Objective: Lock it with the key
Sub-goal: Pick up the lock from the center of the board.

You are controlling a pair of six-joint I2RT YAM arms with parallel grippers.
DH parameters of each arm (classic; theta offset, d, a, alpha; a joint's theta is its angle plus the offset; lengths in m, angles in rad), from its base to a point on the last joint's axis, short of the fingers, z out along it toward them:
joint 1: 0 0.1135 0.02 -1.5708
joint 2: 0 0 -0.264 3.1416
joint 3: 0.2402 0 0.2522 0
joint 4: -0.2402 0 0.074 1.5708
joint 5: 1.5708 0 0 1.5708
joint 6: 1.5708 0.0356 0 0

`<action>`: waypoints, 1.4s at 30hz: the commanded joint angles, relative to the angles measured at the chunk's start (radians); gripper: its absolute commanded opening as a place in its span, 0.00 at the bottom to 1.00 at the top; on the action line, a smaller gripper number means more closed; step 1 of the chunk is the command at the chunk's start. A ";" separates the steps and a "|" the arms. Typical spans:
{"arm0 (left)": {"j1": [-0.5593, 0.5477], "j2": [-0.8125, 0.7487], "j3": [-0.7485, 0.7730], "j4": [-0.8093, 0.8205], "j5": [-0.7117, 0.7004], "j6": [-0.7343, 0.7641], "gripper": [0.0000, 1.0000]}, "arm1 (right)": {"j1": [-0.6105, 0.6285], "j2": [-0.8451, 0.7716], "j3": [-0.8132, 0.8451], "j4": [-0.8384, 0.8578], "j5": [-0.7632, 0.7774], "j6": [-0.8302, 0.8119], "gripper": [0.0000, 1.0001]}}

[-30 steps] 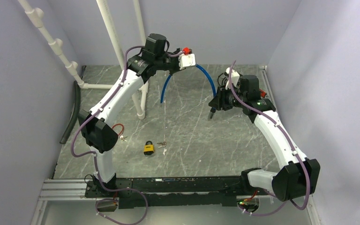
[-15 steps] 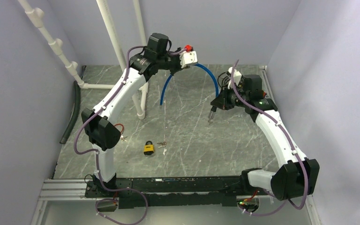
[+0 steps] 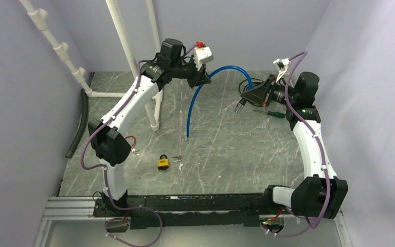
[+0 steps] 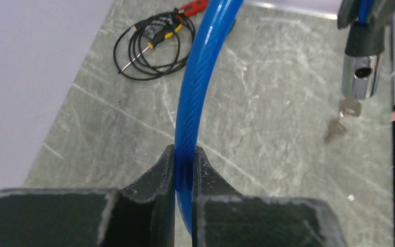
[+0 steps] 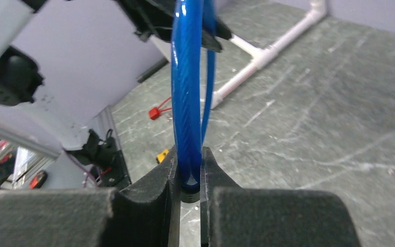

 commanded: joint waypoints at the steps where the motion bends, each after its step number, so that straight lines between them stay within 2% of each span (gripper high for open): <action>1: 0.042 -0.039 0.010 0.110 0.163 -0.249 0.14 | -0.003 -0.022 0.087 0.249 -0.167 0.144 0.00; 2: 0.051 -0.041 0.006 0.128 0.188 -0.263 0.16 | -0.004 -0.026 0.094 0.242 -0.172 0.145 0.00; 8: 0.066 -0.110 -0.123 0.234 0.239 -0.311 0.51 | -0.008 -0.066 0.095 0.238 -0.166 0.150 0.00; 11: 0.066 -0.136 -0.168 0.212 0.223 -0.300 0.58 | -0.016 -0.071 0.109 0.231 -0.161 0.136 0.00; 17: 0.072 -0.180 -0.239 0.182 0.142 -0.244 0.58 | -0.033 -0.058 0.168 0.198 -0.163 0.111 0.00; 22: 0.081 -0.173 -0.213 0.157 0.051 -0.229 0.57 | -0.047 -0.049 0.192 0.191 -0.145 0.120 0.00; 25: 0.090 -0.182 -0.234 0.156 0.047 -0.236 0.61 | -0.064 -0.037 0.203 0.237 -0.122 0.179 0.00; 30: 0.091 -0.204 -0.285 0.216 0.048 -0.269 0.63 | -0.083 -0.018 0.226 0.263 -0.091 0.213 0.00; 38: 0.091 -0.141 -0.203 0.201 -0.041 -0.313 0.62 | -0.114 0.017 0.224 0.366 -0.098 0.311 0.00; 42: 0.092 -0.149 -0.231 0.205 -0.062 -0.333 0.63 | -0.121 0.023 0.240 0.355 -0.097 0.302 0.00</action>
